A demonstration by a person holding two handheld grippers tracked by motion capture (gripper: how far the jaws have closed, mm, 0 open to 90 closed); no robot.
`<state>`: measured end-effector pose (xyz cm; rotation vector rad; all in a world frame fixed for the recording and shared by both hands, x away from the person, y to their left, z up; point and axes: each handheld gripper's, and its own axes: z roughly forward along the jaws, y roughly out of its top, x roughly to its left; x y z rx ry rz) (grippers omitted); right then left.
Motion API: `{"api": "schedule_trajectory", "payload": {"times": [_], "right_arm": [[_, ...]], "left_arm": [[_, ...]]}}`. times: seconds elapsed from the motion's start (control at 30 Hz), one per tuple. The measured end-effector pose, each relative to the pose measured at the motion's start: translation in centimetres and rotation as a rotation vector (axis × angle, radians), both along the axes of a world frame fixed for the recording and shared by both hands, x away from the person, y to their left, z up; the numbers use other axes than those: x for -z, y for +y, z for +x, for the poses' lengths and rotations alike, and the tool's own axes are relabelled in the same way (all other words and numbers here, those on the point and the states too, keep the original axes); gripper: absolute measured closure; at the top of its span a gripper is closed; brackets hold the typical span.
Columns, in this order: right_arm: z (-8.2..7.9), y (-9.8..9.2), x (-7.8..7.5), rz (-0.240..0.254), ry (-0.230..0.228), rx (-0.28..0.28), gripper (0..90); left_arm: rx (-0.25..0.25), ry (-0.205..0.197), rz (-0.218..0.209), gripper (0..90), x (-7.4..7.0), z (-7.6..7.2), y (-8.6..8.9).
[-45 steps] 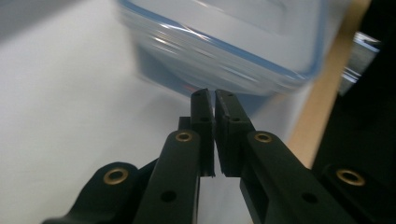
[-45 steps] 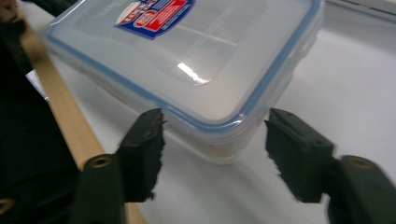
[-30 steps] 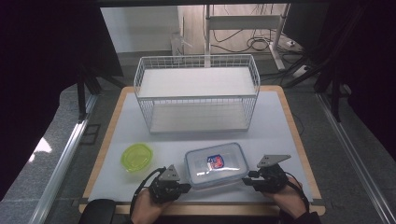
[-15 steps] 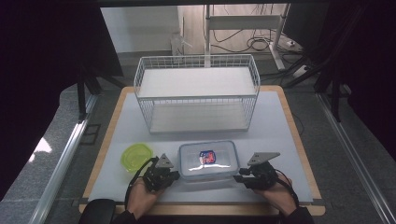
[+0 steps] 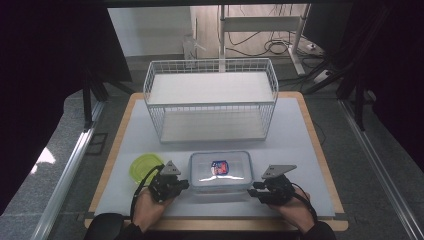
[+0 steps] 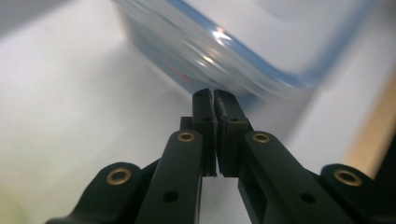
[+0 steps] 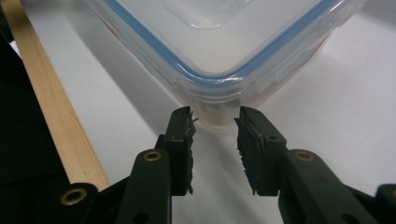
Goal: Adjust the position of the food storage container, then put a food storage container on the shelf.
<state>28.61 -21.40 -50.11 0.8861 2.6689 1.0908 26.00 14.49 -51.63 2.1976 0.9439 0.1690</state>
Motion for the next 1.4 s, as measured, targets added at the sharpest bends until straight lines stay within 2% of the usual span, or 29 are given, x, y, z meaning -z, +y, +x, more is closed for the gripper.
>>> {"api": "schedule_trajectory", "payload": {"times": [0.1,0.17,0.2,0.27,0.4,0.5,0.6,0.73,0.83,0.93,1.03,1.17,1.4], "right_arm": [[-0.1,-0.1,0.0,0.006,0.006,-0.002,67.0],[-0.1,-0.1,0.1,0.001,0.005,-0.004,67.0],[-0.1,-0.1,0.1,0.001,0.004,-0.003,67.0],[-0.1,-0.1,0.0,0.002,0.002,0.001,67.0],[0.1,0.2,0.0,0.011,-0.003,0.009,67.0],[0.2,0.2,0.1,0.006,-0.005,0.01,65.9],[0.1,-0.1,0.0,0.019,-0.001,0.008,62.2],[0.2,-0.7,-0.2,0.032,-0.012,0.024,53.5],[0.3,-1.4,-0.2,0.038,-0.017,0.041,44.8],[0.5,-1.9,-0.2,0.048,-0.026,0.057,37.4],[0.6,-2.2,-0.2,0.063,-0.032,0.07,30.7],[0.7,-2.3,-0.1,0.063,-0.05,0.075,23.7],[0.8,-2.3,-0.1,0.071,-0.03,0.089,14.0]], "left_arm": [[0.068,0.033,-0.04,87.0,0.3,-1.3,-0.7],[0.089,0.003,0.001,86.6,0.1,-1.6,-1.5],[0.087,-0.006,0.007,86.4,0.0,-1.5,-1.6],[0.092,0.012,-0.018,88.1,0.0,-0.9,-1.7],[0.1,0.001,-0.001,88.1,0.1,-0.1,-2.1],[0.104,0.0,0.002,85.7,0.1,-0.2,-2.2],[0.092,-0.022,0.014,81.7,-0.3,-0.8,-1.3],[0.055,-0.065,0.031,69.3,-0.6,-1.2,0.1],[0.047,-0.074,0.031,49.5,-0.5,-1.2,0.7],[0.042,-0.062,0.024,32.5,-0.3,-1.0,1.0],[0.048,-0.07,0.004,23.6,-0.3,-0.9,1.0],[0.052,-0.095,0.011,13.2,-0.2,-0.9,1.1],[0.036,-0.152,-0.012,4.5,-0.5,-0.7,1.5]]}}
